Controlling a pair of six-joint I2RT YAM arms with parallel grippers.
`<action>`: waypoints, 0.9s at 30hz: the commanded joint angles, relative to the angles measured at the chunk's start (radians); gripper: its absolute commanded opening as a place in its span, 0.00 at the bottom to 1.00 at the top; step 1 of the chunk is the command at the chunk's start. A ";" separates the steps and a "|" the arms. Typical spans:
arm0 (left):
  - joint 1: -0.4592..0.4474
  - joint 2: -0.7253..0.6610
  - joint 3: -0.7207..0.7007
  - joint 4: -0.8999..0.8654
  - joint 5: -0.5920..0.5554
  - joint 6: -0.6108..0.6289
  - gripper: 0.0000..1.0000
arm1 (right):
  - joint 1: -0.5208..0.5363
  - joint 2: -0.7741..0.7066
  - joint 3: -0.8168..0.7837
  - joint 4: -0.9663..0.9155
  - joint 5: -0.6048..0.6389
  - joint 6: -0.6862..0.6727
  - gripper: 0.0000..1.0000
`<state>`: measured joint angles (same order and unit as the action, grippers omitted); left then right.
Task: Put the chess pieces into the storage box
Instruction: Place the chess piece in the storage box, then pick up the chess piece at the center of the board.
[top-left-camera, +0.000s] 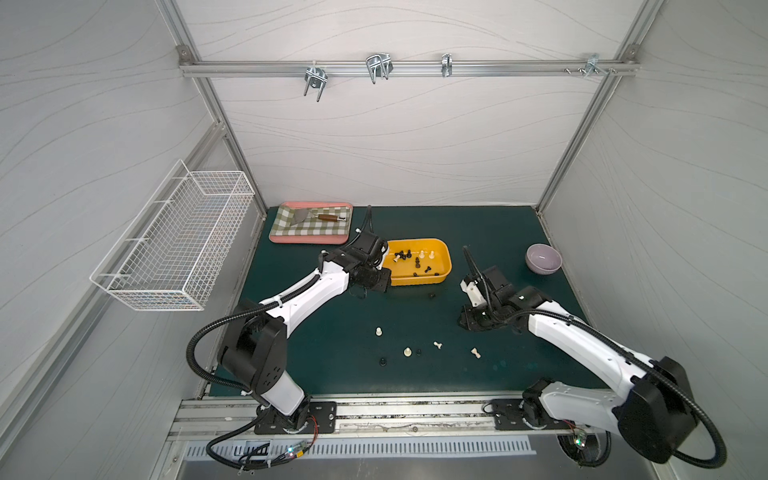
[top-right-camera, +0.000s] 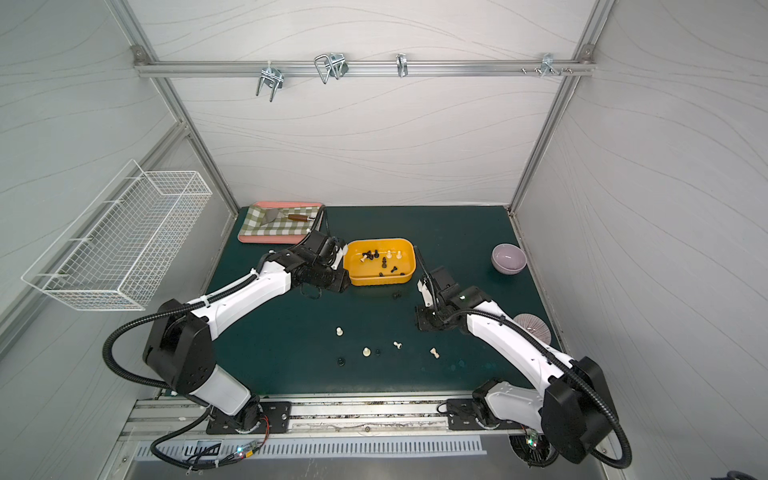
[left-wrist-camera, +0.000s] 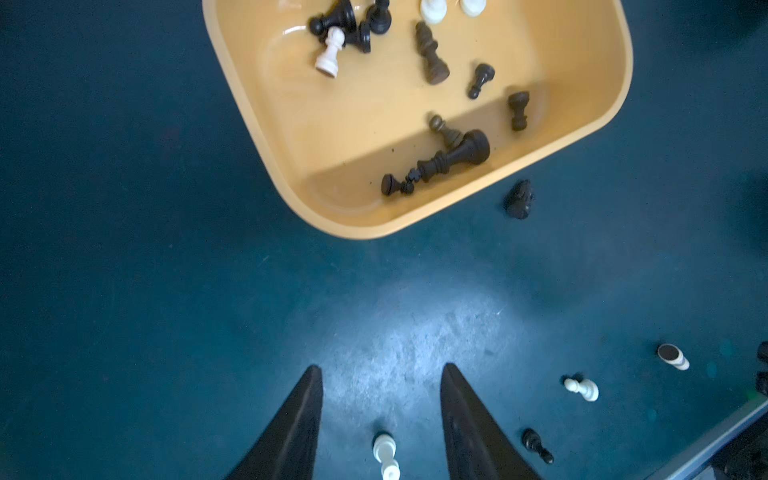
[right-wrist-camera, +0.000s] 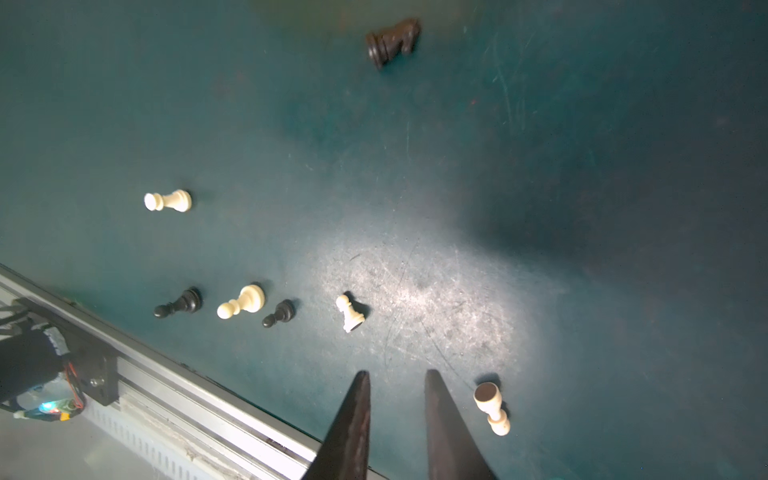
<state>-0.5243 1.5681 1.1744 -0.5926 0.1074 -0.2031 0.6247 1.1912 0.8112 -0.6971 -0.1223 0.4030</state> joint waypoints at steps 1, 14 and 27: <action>0.005 -0.063 -0.054 0.049 0.006 -0.029 0.48 | 0.037 0.032 -0.006 -0.009 0.028 0.018 0.26; 0.006 -0.213 -0.216 0.063 -0.059 -0.081 0.48 | 0.247 0.246 0.053 0.020 0.108 0.019 0.26; 0.006 -0.281 -0.280 0.067 -0.081 -0.120 0.48 | 0.328 0.381 0.123 0.008 0.155 -0.139 0.29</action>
<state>-0.5240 1.3155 0.8925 -0.5579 0.0505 -0.3023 0.9455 1.5490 0.9176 -0.6632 0.0040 0.3218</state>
